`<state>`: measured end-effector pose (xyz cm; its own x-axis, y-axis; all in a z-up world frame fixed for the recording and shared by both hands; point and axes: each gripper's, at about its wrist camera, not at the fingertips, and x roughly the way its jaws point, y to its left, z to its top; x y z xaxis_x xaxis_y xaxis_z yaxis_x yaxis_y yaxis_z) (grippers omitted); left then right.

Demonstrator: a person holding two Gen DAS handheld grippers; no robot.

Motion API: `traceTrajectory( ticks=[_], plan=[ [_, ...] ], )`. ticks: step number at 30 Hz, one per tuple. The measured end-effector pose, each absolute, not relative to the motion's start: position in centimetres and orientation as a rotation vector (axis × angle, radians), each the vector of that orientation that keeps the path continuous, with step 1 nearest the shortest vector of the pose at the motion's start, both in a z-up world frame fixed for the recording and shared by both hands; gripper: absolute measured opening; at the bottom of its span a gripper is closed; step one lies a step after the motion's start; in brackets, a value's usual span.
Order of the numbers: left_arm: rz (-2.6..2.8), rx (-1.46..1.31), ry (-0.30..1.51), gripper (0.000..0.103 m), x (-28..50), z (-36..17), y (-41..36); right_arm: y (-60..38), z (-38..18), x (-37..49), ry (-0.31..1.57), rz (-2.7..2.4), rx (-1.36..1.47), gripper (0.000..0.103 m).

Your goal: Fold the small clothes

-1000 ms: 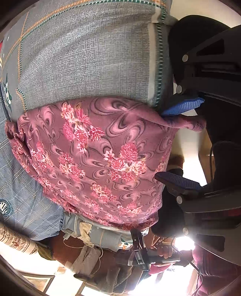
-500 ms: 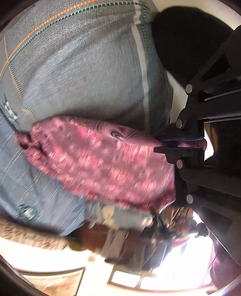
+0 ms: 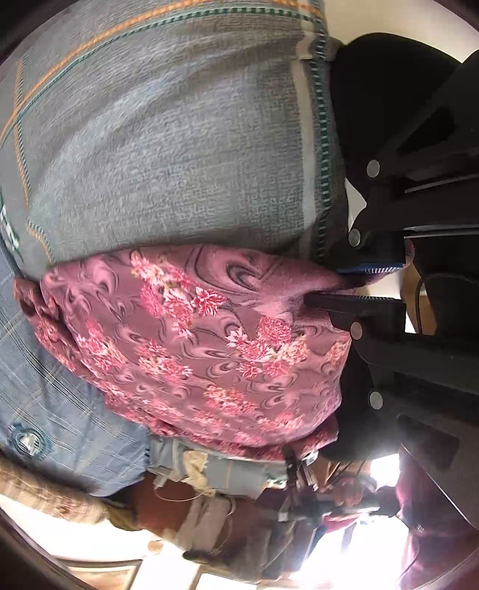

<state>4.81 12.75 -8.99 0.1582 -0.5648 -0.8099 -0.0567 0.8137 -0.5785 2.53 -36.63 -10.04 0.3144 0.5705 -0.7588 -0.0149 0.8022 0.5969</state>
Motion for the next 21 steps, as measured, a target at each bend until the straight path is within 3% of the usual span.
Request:
traceTrajectory(
  ticks=[4, 8, 21],
  plan=[
    [-0.415, -0.554, 1.390, 0.008, 4.9, -9.0, 12.1, -36.1, -9.8, 2.4, 1.192, 0.426, 0.498, 0.005],
    [-0.470, -0.749, 1.371, 0.005, 5.3, -9.0, 13.1, -36.6, -9.5, 2.3, 1.166, 0.522, 0.730, 0.004],
    [-0.614, -1.032, 1.055, 0.005, 10.4, -2.5, 15.0, -37.8, -5.3, 7.4, 0.871, 0.720, 1.148, 0.004]
  ],
)
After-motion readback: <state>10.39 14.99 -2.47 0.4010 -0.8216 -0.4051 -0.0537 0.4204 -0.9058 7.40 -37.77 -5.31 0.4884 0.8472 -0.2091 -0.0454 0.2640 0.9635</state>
